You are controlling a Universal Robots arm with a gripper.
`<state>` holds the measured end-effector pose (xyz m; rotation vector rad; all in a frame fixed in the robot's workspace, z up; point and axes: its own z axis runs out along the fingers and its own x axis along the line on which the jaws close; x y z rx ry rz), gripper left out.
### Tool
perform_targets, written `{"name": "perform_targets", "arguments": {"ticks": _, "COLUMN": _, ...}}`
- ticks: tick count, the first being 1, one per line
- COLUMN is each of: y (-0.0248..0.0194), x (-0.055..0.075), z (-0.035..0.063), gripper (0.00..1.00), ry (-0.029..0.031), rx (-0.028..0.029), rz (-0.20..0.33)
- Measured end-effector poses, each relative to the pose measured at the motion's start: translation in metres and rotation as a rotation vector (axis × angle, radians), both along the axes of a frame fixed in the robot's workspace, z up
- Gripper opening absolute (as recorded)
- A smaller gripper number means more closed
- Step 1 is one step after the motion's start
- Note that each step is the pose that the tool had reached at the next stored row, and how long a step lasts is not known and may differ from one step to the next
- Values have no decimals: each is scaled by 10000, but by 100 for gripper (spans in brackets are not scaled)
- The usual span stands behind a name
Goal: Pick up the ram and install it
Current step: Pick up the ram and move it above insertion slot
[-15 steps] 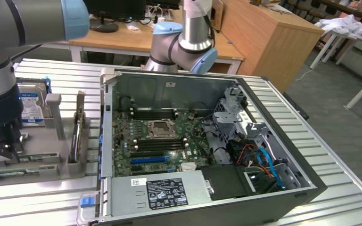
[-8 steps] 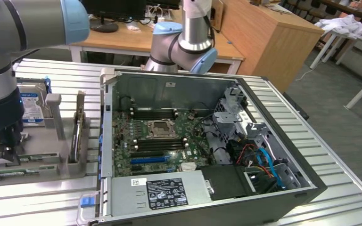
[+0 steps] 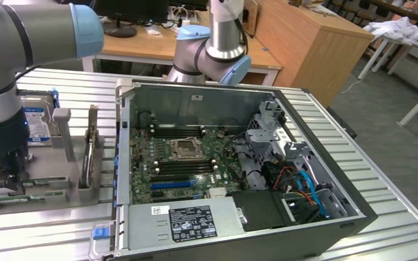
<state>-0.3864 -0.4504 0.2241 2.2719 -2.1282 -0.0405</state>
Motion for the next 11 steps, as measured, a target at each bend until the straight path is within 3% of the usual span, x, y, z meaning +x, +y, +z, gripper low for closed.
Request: {"name": "perform_targets", "arguments": {"ticks": 11, "y": -1, "x": 0, "z": -129, "gripper": 36, "ry": 0, "rx": 0, "rz": 0}}
